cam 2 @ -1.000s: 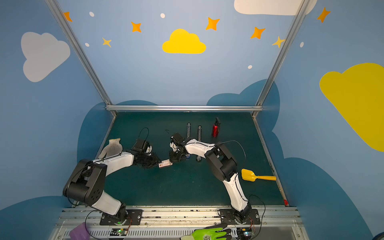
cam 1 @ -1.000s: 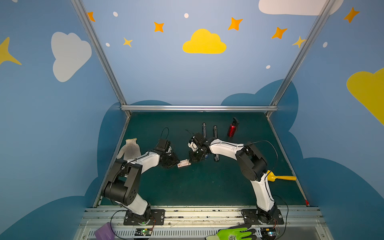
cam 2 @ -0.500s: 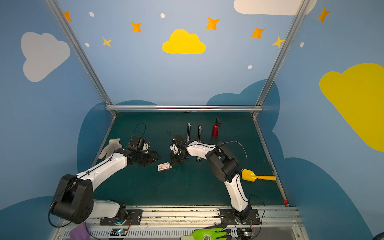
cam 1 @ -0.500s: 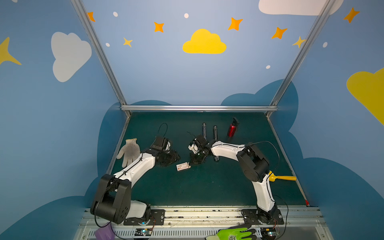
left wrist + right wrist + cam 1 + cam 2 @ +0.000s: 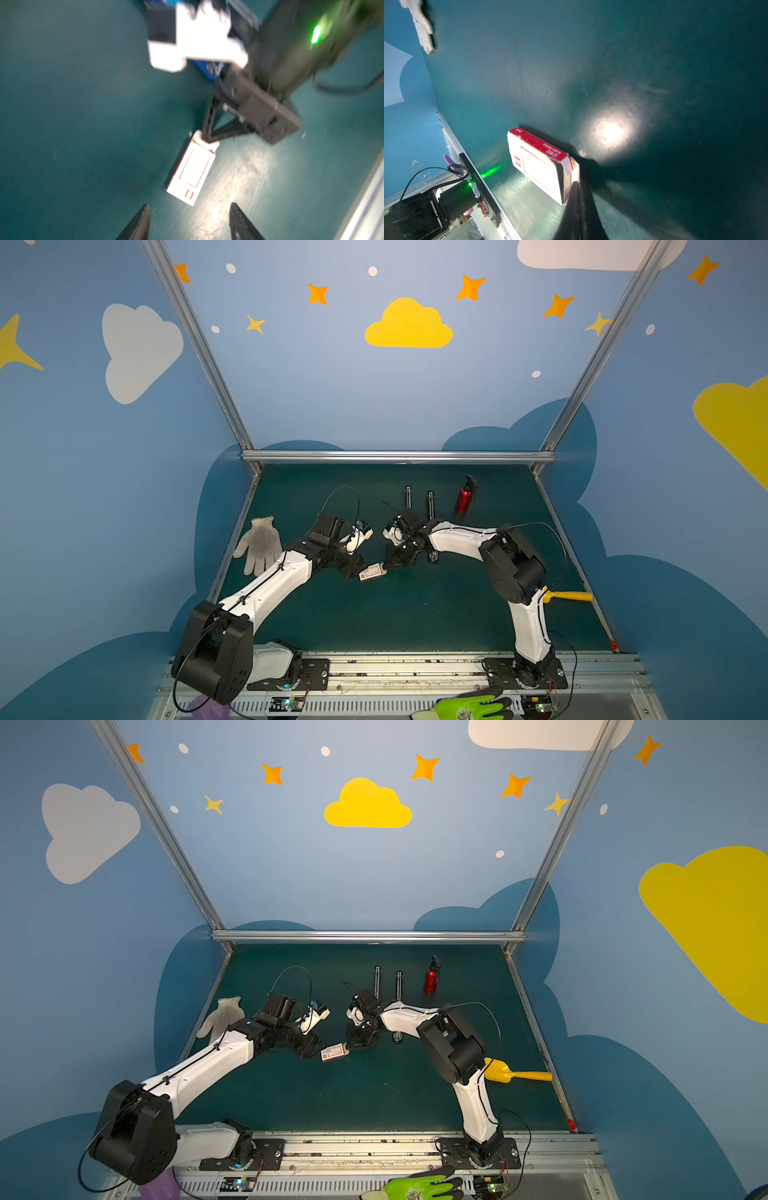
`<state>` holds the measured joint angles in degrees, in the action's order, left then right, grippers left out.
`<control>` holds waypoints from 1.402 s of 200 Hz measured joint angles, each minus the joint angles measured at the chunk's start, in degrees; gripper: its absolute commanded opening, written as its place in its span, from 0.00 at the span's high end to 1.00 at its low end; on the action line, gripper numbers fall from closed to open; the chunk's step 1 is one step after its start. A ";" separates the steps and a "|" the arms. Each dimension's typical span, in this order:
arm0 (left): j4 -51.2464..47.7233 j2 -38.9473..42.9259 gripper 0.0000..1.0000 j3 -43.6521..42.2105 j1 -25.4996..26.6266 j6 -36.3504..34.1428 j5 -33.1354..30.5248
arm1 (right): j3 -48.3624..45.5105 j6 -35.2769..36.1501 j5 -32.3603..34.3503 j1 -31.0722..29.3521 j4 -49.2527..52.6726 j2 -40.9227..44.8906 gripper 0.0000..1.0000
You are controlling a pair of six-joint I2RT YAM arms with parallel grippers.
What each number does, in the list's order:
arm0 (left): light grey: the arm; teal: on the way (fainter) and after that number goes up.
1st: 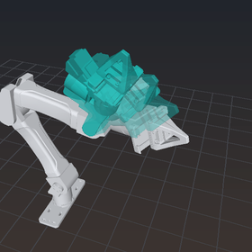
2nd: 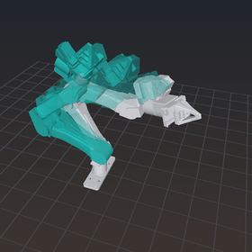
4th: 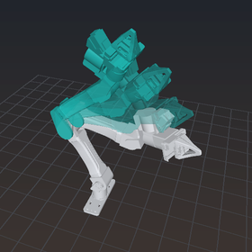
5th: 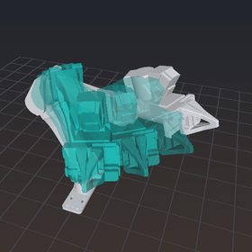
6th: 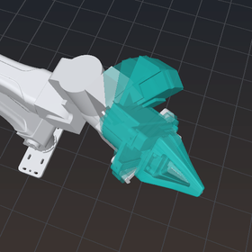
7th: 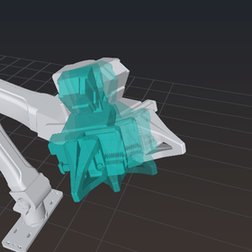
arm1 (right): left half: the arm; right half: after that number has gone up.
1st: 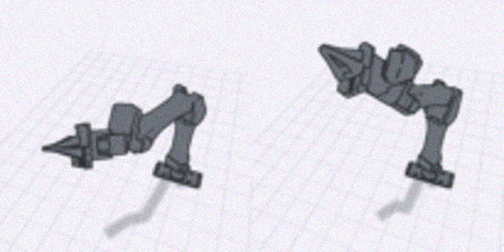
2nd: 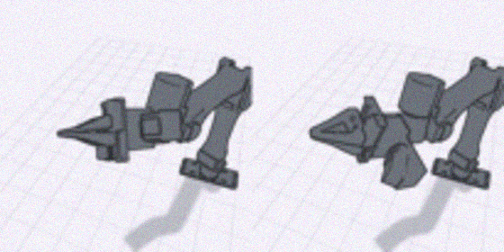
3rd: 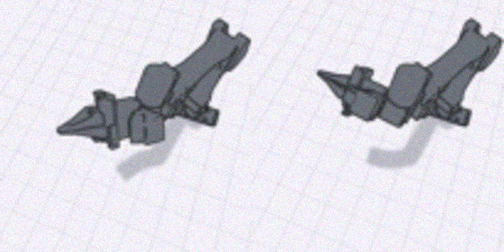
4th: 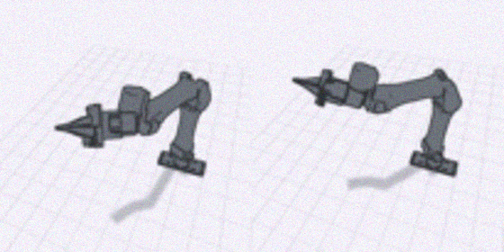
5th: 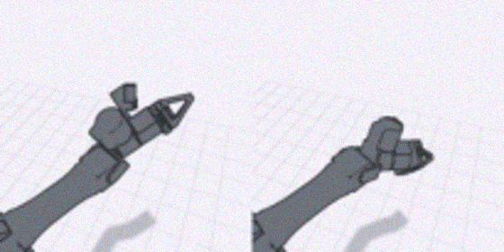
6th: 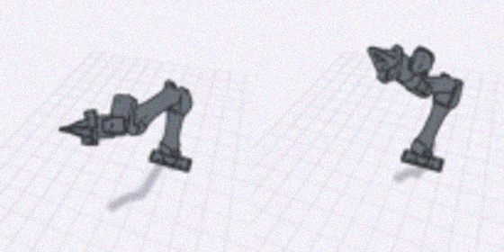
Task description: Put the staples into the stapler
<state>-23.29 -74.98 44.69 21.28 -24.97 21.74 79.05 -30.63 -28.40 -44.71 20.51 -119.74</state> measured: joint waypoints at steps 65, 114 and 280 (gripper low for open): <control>7.67 -3.56 0.37 -3.89 1.22 -6.32 -0.17 | 0.02 -0.02 -1.46 0.04 -1.46 0.00 1.00; 10.56 -6.69 0.38 -4.94 3.15 -7.91 -1.95 | 0.00 -0.11 -2.80 0.55 -2.62 0.00 1.00; 14.78 -12.63 0.39 -5.27 1.09 -11.19 -2.75 | -1.86 -0.17 -6.86 1.79 -5.29 -0.39 1.00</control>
<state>-8.51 -87.61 39.42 22.37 -36.16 18.98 77.19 -30.81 -35.27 -42.92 15.22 -120.14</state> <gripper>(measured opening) 0.613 0.047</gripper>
